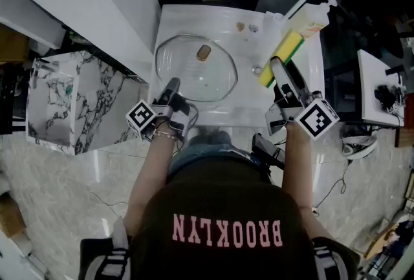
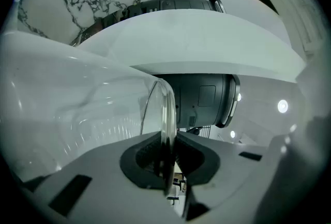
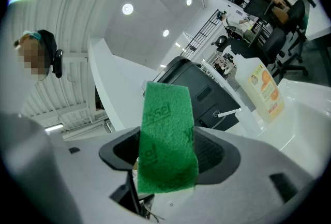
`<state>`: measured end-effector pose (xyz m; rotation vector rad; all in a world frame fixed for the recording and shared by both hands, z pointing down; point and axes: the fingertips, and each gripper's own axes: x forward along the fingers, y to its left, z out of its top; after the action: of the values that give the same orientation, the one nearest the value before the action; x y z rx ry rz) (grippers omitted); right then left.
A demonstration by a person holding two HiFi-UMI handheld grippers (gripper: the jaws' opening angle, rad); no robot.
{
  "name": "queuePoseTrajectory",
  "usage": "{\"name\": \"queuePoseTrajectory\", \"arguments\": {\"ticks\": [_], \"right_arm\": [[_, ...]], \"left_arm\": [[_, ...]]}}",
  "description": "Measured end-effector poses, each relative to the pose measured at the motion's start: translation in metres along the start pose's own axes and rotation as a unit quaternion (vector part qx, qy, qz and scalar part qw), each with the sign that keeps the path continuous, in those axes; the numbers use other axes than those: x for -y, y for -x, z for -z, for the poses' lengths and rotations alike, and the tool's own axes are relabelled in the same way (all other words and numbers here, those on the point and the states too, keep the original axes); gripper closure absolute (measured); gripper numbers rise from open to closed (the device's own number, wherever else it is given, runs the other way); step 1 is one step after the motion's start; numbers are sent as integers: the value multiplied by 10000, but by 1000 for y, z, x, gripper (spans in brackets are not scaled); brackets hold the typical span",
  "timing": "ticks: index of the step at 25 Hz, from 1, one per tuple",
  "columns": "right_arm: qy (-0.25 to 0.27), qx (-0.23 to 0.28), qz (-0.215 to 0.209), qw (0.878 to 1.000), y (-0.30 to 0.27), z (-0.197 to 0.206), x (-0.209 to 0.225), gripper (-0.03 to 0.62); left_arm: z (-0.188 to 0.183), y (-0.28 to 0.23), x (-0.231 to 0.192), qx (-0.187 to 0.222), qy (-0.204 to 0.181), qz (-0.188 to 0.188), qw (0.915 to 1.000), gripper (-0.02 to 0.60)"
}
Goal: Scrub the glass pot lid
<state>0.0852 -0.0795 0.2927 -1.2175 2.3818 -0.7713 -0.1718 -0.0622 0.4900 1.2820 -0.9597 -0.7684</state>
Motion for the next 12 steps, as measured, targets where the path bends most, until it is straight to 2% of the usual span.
{"name": "queuePoseTrajectory", "arguments": {"ticks": [5,12], "right_arm": [[204,-257,-22,9995,-3,10,-4,307],[486,-642,67,9967,-6,27,-9,307]], "left_arm": [[-3,-1,-3,79,-12,24,10000,552],[-7,4,-12,181,-167,-445,9987,540]]}}
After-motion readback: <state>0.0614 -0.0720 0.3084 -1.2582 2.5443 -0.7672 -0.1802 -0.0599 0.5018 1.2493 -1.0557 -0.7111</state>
